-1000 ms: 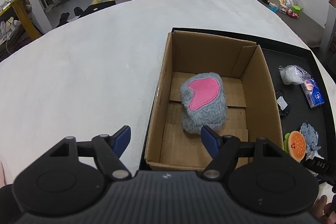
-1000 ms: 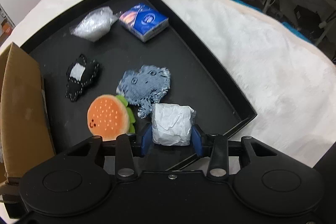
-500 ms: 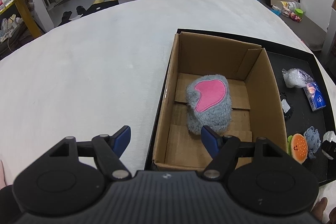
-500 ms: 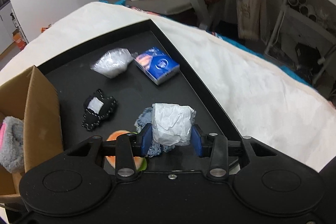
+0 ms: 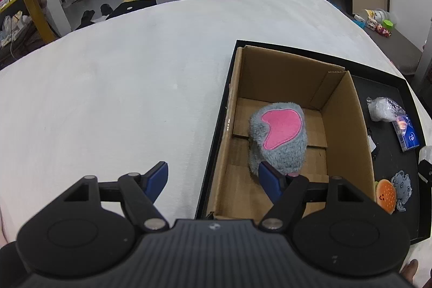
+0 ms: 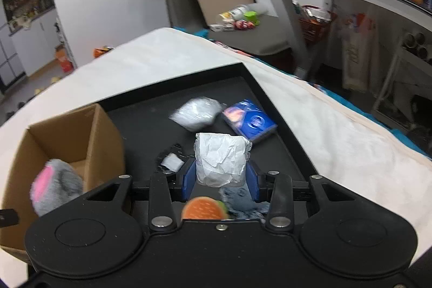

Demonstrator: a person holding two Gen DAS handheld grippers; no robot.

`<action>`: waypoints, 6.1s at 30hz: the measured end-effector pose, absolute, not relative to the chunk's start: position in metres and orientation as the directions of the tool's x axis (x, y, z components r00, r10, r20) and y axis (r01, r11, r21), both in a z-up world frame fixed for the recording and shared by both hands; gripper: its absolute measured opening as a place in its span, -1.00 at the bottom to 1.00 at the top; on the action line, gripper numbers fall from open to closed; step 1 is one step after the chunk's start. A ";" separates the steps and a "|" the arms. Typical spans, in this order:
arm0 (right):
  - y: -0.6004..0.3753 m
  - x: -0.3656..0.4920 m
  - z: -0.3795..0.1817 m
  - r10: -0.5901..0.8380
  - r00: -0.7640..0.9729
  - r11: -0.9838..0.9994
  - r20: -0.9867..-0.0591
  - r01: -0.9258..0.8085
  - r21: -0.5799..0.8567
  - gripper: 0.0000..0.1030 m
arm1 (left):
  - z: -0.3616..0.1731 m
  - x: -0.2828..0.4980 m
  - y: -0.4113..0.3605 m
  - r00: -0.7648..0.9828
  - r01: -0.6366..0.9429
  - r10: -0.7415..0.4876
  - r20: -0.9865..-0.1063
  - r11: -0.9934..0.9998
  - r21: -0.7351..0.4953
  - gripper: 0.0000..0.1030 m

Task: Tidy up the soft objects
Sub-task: 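Carry the foil item with the right gripper and drop it into the box, then move the right gripper to the denim plush and grasp it, then carry the denim plush with the right gripper and release it into the box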

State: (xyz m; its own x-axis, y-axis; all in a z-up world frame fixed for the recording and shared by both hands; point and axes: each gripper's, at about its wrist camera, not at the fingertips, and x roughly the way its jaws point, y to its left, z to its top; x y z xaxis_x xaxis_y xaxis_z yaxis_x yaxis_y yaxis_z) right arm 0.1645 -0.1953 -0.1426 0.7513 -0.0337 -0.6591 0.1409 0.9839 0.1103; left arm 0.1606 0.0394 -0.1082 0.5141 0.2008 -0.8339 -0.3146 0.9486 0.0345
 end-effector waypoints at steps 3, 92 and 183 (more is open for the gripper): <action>-0.191 0.167 -0.139 0.015 0.762 0.987 -0.647 0.091 0.130 -0.25 | -0.108 0.160 0.042 0.518 -0.314 0.198 -0.832 0.949 0.030 0.41; -0.205 0.231 -0.112 0.340 0.499 0.927 -0.797 -0.322 0.194 0.71 | -0.104 0.170 0.056 0.532 -0.265 0.079 -0.843 0.961 -0.078 0.34; -0.177 0.256 -0.092 0.354 0.496 0.930 -0.792 -0.275 0.243 -0.20 | -0.114 0.169 0.062 0.529 -0.290 0.091 -0.844 0.954 -0.079 0.21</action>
